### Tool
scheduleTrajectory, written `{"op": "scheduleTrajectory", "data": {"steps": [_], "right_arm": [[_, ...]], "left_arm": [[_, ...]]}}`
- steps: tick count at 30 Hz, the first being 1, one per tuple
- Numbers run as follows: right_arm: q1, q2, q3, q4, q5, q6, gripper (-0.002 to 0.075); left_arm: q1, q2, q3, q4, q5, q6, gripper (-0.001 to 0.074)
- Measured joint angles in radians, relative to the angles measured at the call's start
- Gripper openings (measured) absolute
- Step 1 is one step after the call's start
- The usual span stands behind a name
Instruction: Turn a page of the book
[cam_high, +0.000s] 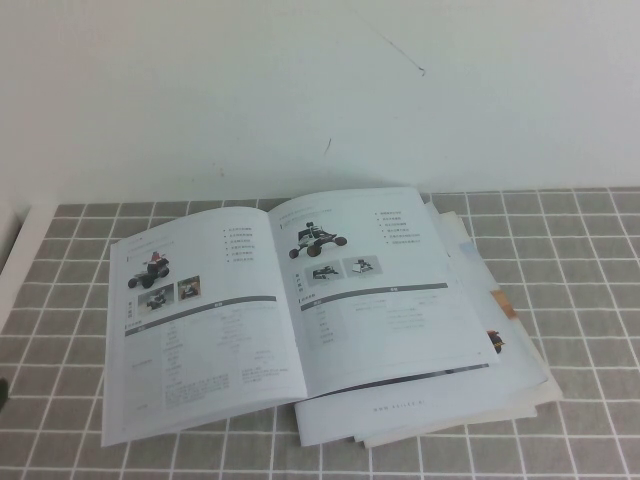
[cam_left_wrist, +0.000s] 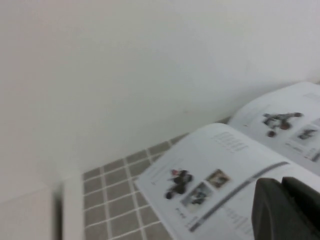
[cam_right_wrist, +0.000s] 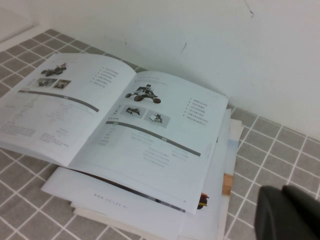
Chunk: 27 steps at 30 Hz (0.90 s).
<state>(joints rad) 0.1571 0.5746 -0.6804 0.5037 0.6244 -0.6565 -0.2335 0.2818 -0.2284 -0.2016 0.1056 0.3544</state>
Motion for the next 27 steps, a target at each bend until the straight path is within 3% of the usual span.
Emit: {"op": "scheduleTrajectory", "data": {"steps": [5,10,13,20,27], "right_arm": [[0.0,0.0,0.0,0.0,0.0,0.0,-0.0001],[0.0,0.0,0.001,0.0,0.0,-0.002,-0.0001],[0.0,0.0,0.001,0.0,0.0,-0.002,-0.0001],[0.0,0.0,0.001,0.0,0.0,-0.002,-0.0001],[0.0,0.0,0.001,0.0,0.0,-0.002,-0.0001]], "left_arm": [[0.121,-0.177,0.161,0.03,-0.137,0.028,-0.0004],[0.2,-0.243,0.251,0.033,-0.165,0.055,-0.0004],[0.223,-0.246,0.251,0.033,-0.111,0.073,-0.0004],[0.231,-0.274,0.251,0.039,0.189,0.085,-0.0004],[0.238,-0.29,0.249,0.039,0.206,-0.085,-0.0004]]}}
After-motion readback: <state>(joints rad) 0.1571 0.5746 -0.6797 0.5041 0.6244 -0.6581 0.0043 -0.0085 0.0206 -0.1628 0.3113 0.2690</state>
